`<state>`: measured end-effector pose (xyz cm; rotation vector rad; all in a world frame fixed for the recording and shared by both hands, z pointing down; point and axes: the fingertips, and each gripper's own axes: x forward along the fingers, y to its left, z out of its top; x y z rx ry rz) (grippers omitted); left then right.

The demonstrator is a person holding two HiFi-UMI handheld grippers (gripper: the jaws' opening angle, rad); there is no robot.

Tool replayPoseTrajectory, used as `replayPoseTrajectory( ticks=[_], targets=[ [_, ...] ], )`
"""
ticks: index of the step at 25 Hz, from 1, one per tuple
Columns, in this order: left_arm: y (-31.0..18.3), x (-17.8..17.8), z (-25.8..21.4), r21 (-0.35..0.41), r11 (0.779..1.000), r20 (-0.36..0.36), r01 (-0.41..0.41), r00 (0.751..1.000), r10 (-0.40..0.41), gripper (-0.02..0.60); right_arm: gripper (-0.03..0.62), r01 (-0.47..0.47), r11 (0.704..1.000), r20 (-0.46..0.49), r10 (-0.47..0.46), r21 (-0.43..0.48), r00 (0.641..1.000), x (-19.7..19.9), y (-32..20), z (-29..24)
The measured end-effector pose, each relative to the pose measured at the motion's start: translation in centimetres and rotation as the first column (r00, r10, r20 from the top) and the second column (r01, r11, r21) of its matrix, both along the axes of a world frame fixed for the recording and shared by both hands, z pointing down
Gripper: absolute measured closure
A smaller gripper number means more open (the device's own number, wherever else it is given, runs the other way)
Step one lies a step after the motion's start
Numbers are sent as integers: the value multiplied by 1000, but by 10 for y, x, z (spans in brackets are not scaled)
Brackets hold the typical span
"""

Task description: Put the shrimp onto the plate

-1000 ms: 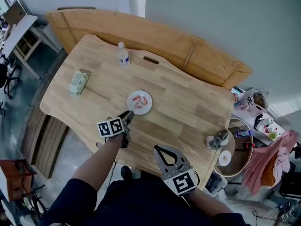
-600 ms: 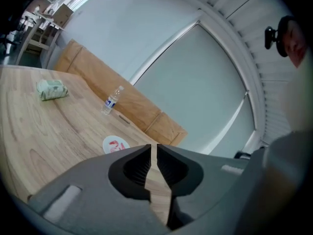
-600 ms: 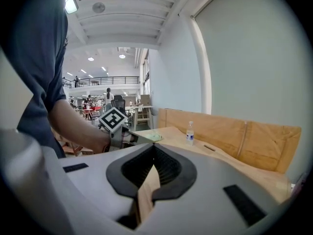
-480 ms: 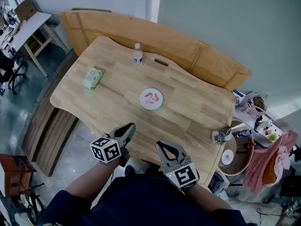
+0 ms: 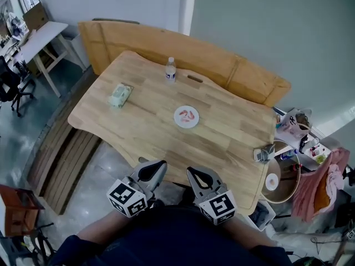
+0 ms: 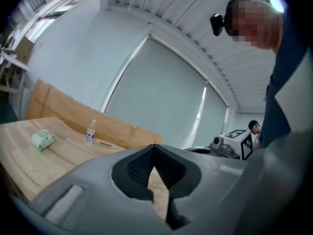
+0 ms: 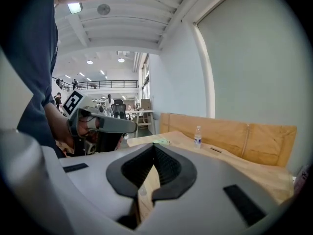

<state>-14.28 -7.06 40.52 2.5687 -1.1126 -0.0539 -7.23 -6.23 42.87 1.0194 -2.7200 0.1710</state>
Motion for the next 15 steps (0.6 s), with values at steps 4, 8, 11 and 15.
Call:
replayPoseTrajectory(
  ticks=[4, 8, 11, 15],
  targets=[
    [35, 7, -13, 124, 990, 94, -61, 994, 49, 576, 585, -44, 999, 20, 44, 22, 999, -7, 18, -6],
    [59, 17, -18, 171, 978, 135, -119, 986, 96, 577, 585, -67, 997, 29, 66, 32, 997, -13, 32, -7],
    [68, 21, -20, 198, 967, 162, -162, 978, 130, 577, 585, -72, 997, 32, 71, 30, 997, -16, 38, -6],
    [74, 25, -20, 212, 960, 176, -182, 974, 146, 577, 585, -74, 996, 38, 72, 42, 997, -20, 43, -9]
  ],
)
